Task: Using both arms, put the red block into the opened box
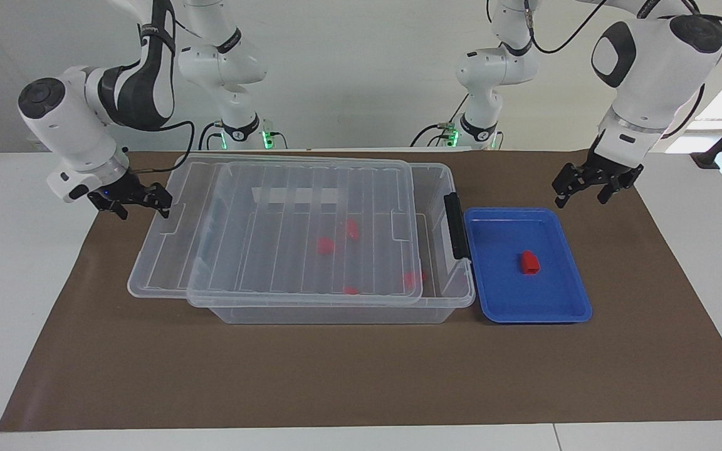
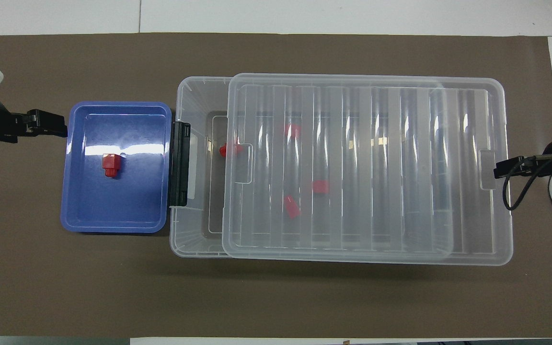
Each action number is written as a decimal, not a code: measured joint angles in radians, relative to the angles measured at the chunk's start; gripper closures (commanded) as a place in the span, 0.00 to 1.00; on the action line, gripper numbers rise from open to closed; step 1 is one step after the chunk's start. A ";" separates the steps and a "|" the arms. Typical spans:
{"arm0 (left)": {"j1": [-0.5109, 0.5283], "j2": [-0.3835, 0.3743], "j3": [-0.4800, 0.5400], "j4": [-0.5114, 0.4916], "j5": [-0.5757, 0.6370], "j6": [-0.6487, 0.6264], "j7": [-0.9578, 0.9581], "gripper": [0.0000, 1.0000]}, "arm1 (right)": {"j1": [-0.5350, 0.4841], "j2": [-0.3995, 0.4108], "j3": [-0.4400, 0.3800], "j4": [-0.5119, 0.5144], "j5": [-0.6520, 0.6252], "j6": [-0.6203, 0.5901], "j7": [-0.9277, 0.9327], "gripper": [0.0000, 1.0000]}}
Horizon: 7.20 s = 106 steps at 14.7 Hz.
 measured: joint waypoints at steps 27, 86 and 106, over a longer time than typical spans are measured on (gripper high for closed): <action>0.000 0.143 -0.002 -0.482 0.000 0.629 0.059 1.00 | -0.002 0.000 -0.139 0.002 -0.017 0.037 -0.193 0.00; -0.576 0.058 -0.018 -0.283 0.000 0.286 -0.699 0.00 | 0.028 0.042 0.038 0.366 -0.020 -0.298 0.050 0.60; -0.133 -0.078 0.021 -0.181 0.000 0.114 -0.164 0.00 | 0.019 0.052 -0.138 0.109 -0.043 0.003 -0.106 1.00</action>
